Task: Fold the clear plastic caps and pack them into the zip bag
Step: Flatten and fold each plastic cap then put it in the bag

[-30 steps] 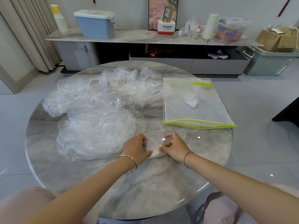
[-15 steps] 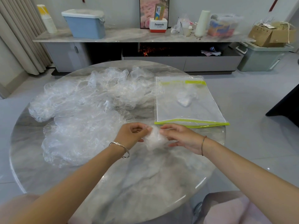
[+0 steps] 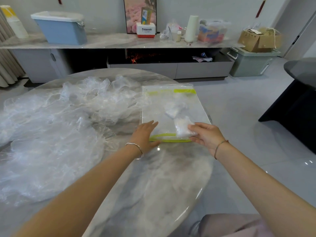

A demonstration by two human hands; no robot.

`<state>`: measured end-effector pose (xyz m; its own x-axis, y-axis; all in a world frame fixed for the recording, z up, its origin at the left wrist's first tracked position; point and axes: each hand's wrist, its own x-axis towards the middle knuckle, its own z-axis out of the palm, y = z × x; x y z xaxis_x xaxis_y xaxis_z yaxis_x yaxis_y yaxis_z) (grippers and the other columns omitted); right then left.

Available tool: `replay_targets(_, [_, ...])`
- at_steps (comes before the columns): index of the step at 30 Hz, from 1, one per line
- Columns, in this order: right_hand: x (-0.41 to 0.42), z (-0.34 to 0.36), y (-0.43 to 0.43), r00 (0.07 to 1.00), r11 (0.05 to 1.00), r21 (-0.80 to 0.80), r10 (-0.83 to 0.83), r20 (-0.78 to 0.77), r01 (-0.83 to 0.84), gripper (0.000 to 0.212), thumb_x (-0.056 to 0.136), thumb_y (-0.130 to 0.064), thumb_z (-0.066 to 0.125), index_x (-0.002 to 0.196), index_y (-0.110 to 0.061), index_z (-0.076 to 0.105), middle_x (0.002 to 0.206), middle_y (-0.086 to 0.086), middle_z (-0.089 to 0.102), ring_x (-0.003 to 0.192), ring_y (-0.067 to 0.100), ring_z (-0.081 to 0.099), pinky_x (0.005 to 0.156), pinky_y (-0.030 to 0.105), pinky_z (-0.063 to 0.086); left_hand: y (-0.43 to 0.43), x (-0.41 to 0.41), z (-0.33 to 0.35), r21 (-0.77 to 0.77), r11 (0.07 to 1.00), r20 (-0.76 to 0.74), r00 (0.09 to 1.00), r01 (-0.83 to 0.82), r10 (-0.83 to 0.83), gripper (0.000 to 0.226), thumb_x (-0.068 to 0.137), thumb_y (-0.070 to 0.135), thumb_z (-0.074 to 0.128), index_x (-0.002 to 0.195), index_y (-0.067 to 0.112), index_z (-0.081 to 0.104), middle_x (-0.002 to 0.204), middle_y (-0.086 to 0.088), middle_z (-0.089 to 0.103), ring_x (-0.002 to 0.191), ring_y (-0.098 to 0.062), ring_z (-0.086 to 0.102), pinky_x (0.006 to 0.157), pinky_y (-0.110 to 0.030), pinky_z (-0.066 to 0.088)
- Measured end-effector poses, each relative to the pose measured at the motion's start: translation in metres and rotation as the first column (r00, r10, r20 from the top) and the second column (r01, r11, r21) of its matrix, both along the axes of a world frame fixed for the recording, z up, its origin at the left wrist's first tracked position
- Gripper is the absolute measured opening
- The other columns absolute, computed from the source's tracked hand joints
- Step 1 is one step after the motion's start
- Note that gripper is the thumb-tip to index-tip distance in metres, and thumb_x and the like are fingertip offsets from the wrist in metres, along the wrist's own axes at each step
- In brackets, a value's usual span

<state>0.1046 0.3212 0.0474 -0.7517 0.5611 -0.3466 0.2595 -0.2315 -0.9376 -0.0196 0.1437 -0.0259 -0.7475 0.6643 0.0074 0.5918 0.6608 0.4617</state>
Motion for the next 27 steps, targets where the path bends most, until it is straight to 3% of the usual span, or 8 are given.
replay_targets(6, [0.003,-0.005,0.009,0.999,0.999,0.034,-0.006,-0.034,0.007,0.013,0.083,-0.004,0.068,0.095,-0.003,0.065,0.086,0.008,0.061,0.071,0.016,0.059,0.062,0.022,0.058,0.016,-0.016,0.003,-0.049,0.998,-0.066,0.998,-0.029,0.025,0.037,0.098,0.036,0.044,0.133,0.028,0.051,0.141,0.004,0.048,0.127,-0.018,0.044,0.101,-0.032,0.038])
replay_targets(9, [0.001,-0.004,0.007,0.987,0.951,0.291,-0.066,-0.144,0.106,0.009,0.085,-0.002,0.065,0.088,-0.009,0.062,0.079,0.005,0.059,0.066,0.012,0.056,0.057,0.023,0.057,0.017,-0.011,0.025,-0.008,0.997,-0.125,0.990,-0.072,0.071,0.037,0.100,0.041,0.034,0.128,0.031,0.056,0.125,0.000,0.061,0.116,-0.024,0.054,0.085,-0.033,0.043])
replay_targets(14, [-0.004,-0.003,0.000,0.937,0.464,0.869,0.195,-0.290,0.173,0.009,0.082,-0.007,0.063,0.083,-0.016,0.061,0.086,-0.004,0.055,0.076,0.005,0.054,0.062,0.023,0.047,0.022,0.000,0.054,0.351,0.925,-0.094,0.978,-0.144,0.188,0.036,0.101,0.036,0.033,0.127,0.028,0.058,0.102,-0.008,0.069,0.097,-0.029,0.060,0.074,-0.034,0.045])
replay_targets(18, [-0.014,-0.009,-0.009,0.935,-0.053,0.993,0.346,-0.085,0.110,0.013,0.071,-0.007,0.052,0.079,-0.014,0.060,0.077,0.001,0.054,0.075,0.014,0.047,0.046,0.026,0.038,0.028,0.012,0.064,0.496,0.848,0.024,0.979,-0.188,0.203,0.036,0.101,0.039,0.035,0.122,0.028,0.061,0.081,-0.003,0.066,0.085,-0.025,0.060,0.069,-0.033,0.044])
replay_targets(20, [-0.024,-0.019,-0.006,0.952,-0.156,0.987,0.304,0.015,0.035,0.018,0.062,0.002,0.060,0.073,-0.012,0.060,0.073,0.005,0.053,0.071,0.019,0.048,0.042,0.024,0.032,0.027,0.015,0.067,0.515,0.834,0.076,0.979,-0.199,0.187,0.041,0.098,0.049,0.033,0.123,0.031,0.060,0.087,-0.003,0.069,0.086,-0.021,0.061,0.072,-0.032,0.044])
replay_targets(23, [-0.033,-0.030,0.004,0.948,-0.107,0.959,0.159,0.276,-0.261,0.019,0.076,0.000,0.065,0.092,-0.010,0.066,0.095,0.011,0.059,0.092,0.030,0.058,0.055,0.033,0.040,0.021,0.018,0.067,0.568,0.800,0.128,0.981,-0.192,0.144,0.046,0.095,0.053,0.031,0.122,0.032,0.060,0.102,0.002,0.070,0.098,-0.013,0.062,0.084,-0.029,0.045])
replay_targets(25, [-0.036,-0.042,0.012,0.851,0.007,0.855,0.110,0.514,-0.518,0.032,0.096,-0.028,0.049,0.124,-0.016,0.057,0.126,0.007,0.053,0.122,0.024,0.046,0.085,0.033,0.041,0.018,0.019,0.067,0.585,0.787,0.148,0.979,-0.199,0.137,0.036,0.100,0.041,0.035,0.123,0.029,0.061,0.115,0.004,0.067,0.109,-0.011,0.059,0.085,-0.022,0.044])
replay_targets(27, [-0.036,-0.053,0.013,0.724,0.051,0.724,0.121,0.679,-0.688,0.049,0.100,-0.044,0.031,0.144,-0.022,0.035,0.150,0.002,0.033,0.140,0.019,0.026,0.108,0.029,0.025,0.015,0.020,0.066,0.580,0.789,0.162,0.978,-0.204,0.134,0.036,0.100,0.038,0.035,0.123,0.028,0.061,0.120,0.004,0.065,0.113,-0.009,0.057,0.085,-0.018,0.042])
